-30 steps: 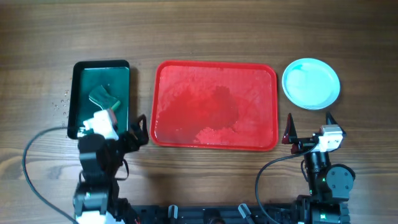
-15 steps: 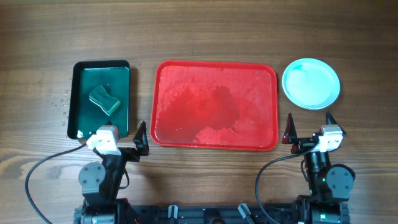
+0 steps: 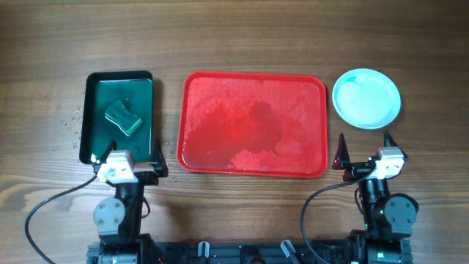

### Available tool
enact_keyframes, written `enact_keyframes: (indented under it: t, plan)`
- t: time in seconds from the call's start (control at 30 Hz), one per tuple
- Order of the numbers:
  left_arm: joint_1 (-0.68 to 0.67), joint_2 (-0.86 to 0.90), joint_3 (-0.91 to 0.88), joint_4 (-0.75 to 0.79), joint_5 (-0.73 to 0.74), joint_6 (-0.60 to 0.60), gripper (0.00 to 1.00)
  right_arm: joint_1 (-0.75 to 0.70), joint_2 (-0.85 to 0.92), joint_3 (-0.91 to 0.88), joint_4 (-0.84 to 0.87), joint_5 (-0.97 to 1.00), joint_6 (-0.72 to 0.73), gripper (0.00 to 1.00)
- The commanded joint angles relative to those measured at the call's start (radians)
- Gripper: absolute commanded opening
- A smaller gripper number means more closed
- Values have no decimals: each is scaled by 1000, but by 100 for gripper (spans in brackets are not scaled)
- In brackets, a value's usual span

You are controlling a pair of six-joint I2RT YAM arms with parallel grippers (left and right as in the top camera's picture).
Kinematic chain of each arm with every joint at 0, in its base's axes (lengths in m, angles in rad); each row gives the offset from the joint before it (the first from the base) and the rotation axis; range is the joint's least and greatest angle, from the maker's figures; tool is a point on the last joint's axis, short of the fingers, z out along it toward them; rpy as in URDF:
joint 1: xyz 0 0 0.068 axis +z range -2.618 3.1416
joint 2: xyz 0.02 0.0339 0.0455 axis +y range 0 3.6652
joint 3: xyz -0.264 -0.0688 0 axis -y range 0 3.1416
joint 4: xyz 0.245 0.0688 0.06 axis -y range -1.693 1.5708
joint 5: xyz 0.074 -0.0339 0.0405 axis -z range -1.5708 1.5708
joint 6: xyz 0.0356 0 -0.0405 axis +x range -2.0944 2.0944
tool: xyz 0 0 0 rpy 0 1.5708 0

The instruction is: Clean dirty plates on tray and stack at the side

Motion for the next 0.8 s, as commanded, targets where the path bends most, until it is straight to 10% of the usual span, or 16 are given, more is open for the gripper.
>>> enact_keyframes:
  t: [0.0,0.77]
  plan:
    - [-9,-11,-8,3,-84,10,100,2,-9,-1,3,10,8,100]
    - [-42,-11,-8,0,-46,143,100,2,-5,-1,3,10,8,100]
